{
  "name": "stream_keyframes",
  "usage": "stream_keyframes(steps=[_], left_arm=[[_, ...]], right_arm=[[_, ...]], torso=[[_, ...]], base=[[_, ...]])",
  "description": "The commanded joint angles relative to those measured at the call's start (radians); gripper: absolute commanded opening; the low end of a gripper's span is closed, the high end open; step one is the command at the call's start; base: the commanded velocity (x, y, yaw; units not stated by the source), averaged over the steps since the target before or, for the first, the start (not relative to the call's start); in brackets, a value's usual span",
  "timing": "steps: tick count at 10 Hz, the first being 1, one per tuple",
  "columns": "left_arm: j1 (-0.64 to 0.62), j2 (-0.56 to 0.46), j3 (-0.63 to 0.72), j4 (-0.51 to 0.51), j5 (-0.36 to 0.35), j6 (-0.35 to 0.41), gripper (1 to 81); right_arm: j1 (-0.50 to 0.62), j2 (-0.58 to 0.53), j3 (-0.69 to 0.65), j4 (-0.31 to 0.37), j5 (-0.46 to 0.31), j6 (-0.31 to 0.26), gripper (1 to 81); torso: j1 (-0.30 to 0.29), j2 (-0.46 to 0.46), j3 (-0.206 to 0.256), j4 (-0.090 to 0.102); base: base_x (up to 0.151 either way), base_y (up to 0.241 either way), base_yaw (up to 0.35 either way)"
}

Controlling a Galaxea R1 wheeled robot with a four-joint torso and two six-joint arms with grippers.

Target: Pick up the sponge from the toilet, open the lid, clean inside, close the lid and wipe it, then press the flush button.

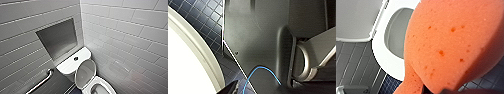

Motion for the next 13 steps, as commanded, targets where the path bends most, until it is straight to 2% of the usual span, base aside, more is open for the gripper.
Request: stream_keyframes(steps=[1, 6, 7, 8, 9, 10, 13], left_arm=[[0.002, -0.002, -0.007, 0.001, 0.072, 0.005, 81.1], [0.002, -0.002, -0.002, 0.000, 0.070, 0.005, 81.1], [0.001, -0.005, 0.000, -0.003, 0.070, 0.003, 81.1], [0.001, -0.008, 0.000, -0.008, 0.070, 0.003, 81.1], [0.002, -0.008, 0.000, -0.009, 0.070, 0.003, 81.1], [0.003, -0.007, 0.000, -0.011, 0.070, 0.003, 81.1], [0.001, -0.004, 0.000, -0.009, 0.070, 0.003, 81.1]], right_arm=[[0.153, -0.031, 0.033, 0.006, -0.081, 0.008, 1.0], [0.361, 0.029, -0.046, 0.026, -0.199, 0.012, 1.0], [0.394, 0.058, -0.070, 0.026, -0.226, 0.012, 1.0], [0.420, 0.089, -0.101, 0.025, -0.251, 0.012, 1.0], [0.436, 0.122, -0.134, 0.022, -0.274, 0.012, 1.0], [0.445, 0.146, -0.158, 0.017, -0.290, 0.012, 1.0], [0.468, 0.161, -0.164, 0.012, -0.293, 0.012, 1.0]], torso=[[0.000, 0.000, 0.000, 0.000], [0.000, 0.000, 0.000, 0.000], [0.000, 0.000, -0.028, 0.000], [0.000, 0.000, -0.032, 0.000], [0.000, 0.000, -0.055, 0.000], [0.000, 0.001, -0.103, 0.000], [0.000, 0.002, -0.206, 0.000]], base=[[0.000, 0.000, 0.000], [0.000, 0.000, 0.000], [0.000, 0.000, 0.000], [0.000, 0.000, 0.000], [0.000, 0.000, 0.000], [0.000, 0.000, 0.000], [0.000, 0.000, 0.000]])
